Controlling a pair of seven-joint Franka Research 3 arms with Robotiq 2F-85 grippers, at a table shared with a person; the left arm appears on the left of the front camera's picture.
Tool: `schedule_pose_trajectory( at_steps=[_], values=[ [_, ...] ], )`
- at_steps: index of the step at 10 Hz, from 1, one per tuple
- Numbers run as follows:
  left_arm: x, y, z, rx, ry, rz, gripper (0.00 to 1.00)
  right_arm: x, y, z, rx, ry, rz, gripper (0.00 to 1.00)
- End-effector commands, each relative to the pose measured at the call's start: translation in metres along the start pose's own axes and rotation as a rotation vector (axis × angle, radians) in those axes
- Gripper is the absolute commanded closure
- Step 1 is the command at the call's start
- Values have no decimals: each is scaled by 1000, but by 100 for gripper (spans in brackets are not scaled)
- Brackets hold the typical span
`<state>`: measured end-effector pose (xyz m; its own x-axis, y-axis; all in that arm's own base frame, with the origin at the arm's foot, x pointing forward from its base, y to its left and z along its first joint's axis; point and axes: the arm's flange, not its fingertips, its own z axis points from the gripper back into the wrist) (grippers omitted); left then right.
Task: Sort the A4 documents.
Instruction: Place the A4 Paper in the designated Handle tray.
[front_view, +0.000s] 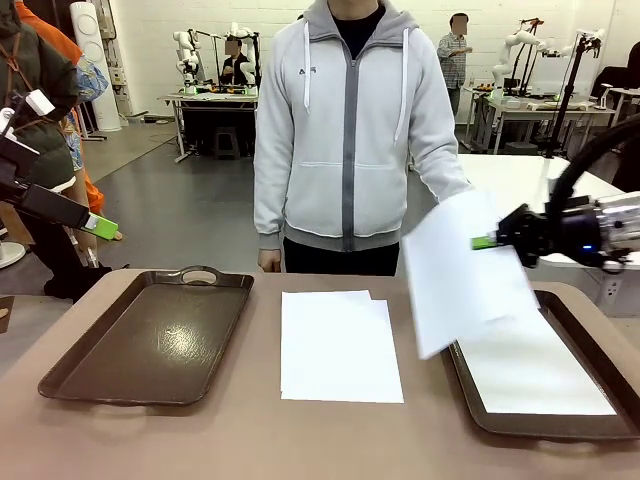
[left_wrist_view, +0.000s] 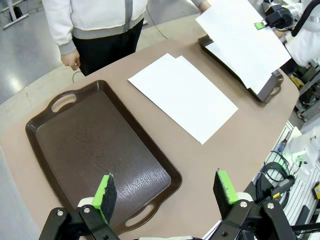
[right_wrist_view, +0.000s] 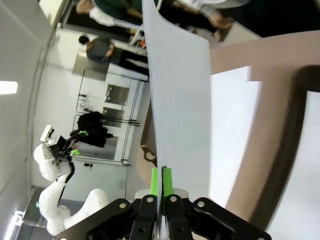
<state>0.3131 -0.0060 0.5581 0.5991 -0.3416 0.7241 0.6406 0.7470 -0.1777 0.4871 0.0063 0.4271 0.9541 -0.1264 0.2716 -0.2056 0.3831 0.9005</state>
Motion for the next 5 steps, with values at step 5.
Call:
schedule_pose_trajectory(
  at_steps=[5],
  values=[
    [0,1,0,-12,-5,-5,0,31,-28,45,13,216,-298,99]
  ],
)
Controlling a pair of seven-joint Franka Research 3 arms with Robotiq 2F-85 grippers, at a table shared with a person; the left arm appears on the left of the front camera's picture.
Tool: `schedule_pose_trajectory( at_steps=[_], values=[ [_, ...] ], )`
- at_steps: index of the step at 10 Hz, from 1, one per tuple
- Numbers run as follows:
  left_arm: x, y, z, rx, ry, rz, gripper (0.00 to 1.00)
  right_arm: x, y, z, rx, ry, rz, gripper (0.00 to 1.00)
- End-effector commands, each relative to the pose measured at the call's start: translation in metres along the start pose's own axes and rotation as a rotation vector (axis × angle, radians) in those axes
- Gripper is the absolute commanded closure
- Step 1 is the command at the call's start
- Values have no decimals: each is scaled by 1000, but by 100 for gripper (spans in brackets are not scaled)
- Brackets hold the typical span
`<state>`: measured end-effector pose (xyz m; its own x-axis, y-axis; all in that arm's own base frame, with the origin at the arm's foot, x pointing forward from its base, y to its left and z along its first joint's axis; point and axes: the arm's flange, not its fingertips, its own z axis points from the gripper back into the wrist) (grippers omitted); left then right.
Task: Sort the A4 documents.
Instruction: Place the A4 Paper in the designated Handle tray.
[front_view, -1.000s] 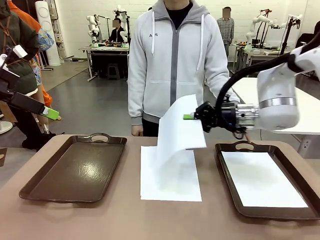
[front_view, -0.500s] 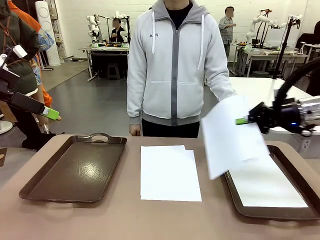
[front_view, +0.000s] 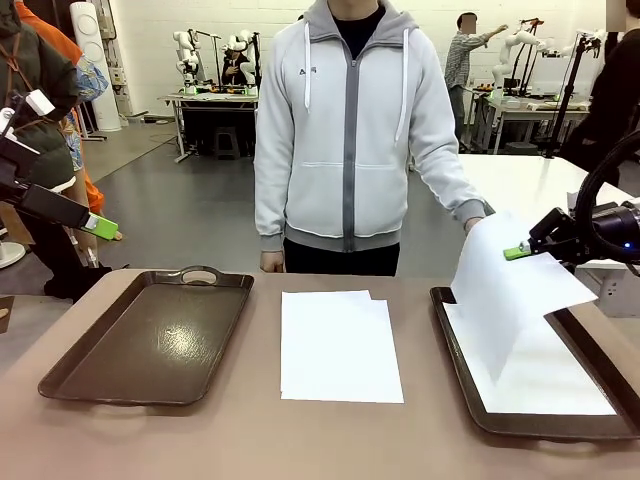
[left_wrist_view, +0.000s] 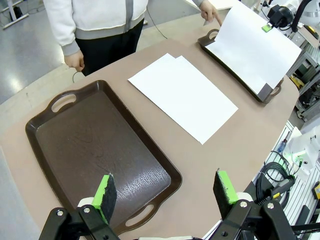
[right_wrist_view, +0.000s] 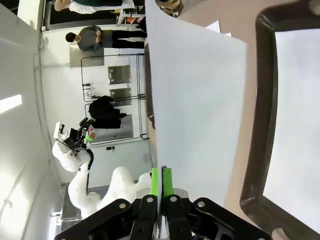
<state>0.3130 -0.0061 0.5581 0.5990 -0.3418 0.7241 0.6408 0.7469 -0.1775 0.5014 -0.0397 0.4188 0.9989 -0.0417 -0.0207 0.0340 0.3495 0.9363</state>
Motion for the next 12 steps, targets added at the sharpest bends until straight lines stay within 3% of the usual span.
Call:
schedule_pose_trajectory(
  at_steps=[1,4,7,9,12],
  values=[
    [0,1,0,-12,-5,-5,0,13,-4,17,-6,40,-81,99],
    [0,1,0,-12,-5,-5,0,7,-45,14,41,39,-138,99],
    [0,1,0,-12,-5,-5,0,-12,-112,-4,135,-31,-153,99],
    [0,1,0,-12,-5,-5,0,-26,-130,17,204,-118,-103,99],
    [0,1,0,-12,-5,-5,0,-44,-132,47,163,-22,11,99]
  ],
)
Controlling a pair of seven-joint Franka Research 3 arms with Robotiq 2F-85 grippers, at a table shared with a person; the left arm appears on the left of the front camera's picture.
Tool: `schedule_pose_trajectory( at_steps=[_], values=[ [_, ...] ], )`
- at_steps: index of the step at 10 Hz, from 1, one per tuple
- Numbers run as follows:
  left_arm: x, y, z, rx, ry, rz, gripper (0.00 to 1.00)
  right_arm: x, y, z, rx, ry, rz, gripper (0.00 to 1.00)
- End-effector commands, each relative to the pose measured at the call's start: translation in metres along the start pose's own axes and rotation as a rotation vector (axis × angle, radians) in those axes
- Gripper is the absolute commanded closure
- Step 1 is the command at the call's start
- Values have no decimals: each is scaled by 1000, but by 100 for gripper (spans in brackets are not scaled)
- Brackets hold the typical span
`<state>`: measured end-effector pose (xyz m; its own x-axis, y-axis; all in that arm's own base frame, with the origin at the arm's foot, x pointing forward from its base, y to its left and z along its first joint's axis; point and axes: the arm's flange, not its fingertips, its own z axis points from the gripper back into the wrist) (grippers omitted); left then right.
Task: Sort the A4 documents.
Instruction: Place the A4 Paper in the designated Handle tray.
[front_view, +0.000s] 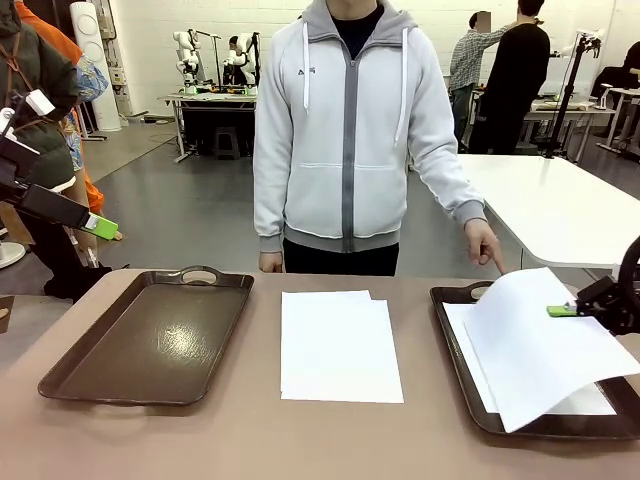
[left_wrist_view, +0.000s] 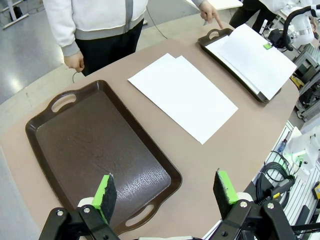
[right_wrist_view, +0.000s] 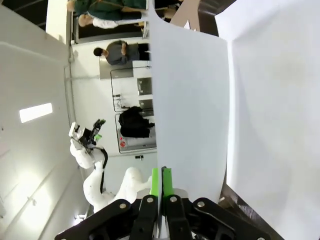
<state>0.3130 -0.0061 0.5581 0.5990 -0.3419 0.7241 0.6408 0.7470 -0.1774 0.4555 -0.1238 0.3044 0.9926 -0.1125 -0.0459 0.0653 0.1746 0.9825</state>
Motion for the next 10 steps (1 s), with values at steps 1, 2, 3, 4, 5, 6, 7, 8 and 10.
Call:
schedule_pose_trajectory(
  at_steps=[1,2,3,4,5,6,7,8,10],
  values=[
    [0,1,0,-12,-5,-5,0,-3,13,6,-46,67,69,99],
    [0,1,0,-12,-5,-5,0,-2,13,-1,-75,116,104,99],
    [0,1,0,-12,-5,-5,0,2,10,-6,-102,143,101,99],
    [0,1,0,-12,-5,-5,0,6,8,-8,-105,147,85,99],
    [0,1,0,-12,-5,-5,0,10,9,-11,-102,140,85,99],
    [0,1,0,-12,-5,-5,0,14,10,-15,-97,127,86,99],
    [0,1,0,-12,-5,-5,0,19,9,-20,-91,85,82,99],
    [0,1,0,-12,-5,-5,0,22,7,-23,-93,36,81,99],
    [0,1,0,-12,-5,-5,0,26,6,-29,-116,6,106,99]
  ],
)
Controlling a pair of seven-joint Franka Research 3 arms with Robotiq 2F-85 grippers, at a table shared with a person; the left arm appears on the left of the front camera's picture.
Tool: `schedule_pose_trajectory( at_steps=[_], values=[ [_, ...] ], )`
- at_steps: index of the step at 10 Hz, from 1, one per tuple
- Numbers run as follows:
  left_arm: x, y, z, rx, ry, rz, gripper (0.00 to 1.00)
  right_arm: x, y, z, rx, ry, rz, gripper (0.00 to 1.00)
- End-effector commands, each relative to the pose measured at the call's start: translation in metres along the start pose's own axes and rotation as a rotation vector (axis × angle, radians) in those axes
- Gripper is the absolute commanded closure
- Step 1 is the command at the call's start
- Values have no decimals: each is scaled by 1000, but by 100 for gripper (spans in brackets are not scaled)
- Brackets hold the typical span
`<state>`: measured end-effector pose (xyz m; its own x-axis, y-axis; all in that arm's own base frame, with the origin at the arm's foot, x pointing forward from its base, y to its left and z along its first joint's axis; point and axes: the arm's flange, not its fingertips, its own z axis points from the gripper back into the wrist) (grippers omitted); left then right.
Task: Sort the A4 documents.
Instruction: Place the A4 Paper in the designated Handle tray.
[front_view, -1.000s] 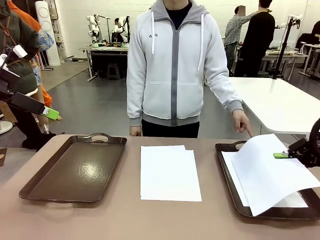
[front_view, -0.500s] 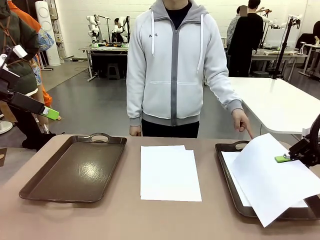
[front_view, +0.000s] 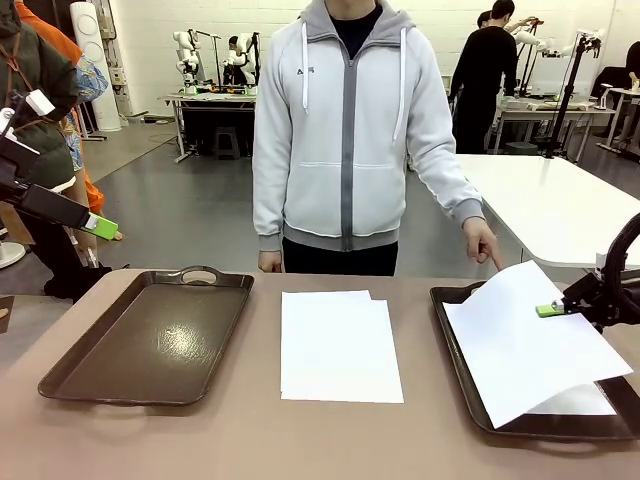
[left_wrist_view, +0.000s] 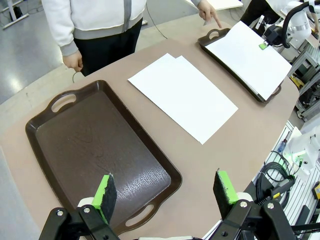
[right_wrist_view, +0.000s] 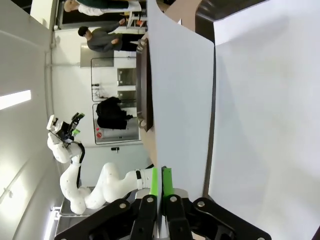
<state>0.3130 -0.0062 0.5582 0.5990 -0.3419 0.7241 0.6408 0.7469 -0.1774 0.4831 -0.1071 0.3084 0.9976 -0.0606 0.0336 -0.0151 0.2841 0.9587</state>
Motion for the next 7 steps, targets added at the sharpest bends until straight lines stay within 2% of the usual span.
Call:
schedule_pose_trajectory(
  at_steps=[1,4,7],
  values=[
    [0,1,0,-12,-5,-5,0,3,-1,-14,-52,-21,22,99],
    [0,1,0,-12,-5,-5,0,7,-4,-15,-136,11,6,99],
    [0,1,0,-12,-5,-5,0,11,1,-5,-255,-6,2,99]
  ],
)
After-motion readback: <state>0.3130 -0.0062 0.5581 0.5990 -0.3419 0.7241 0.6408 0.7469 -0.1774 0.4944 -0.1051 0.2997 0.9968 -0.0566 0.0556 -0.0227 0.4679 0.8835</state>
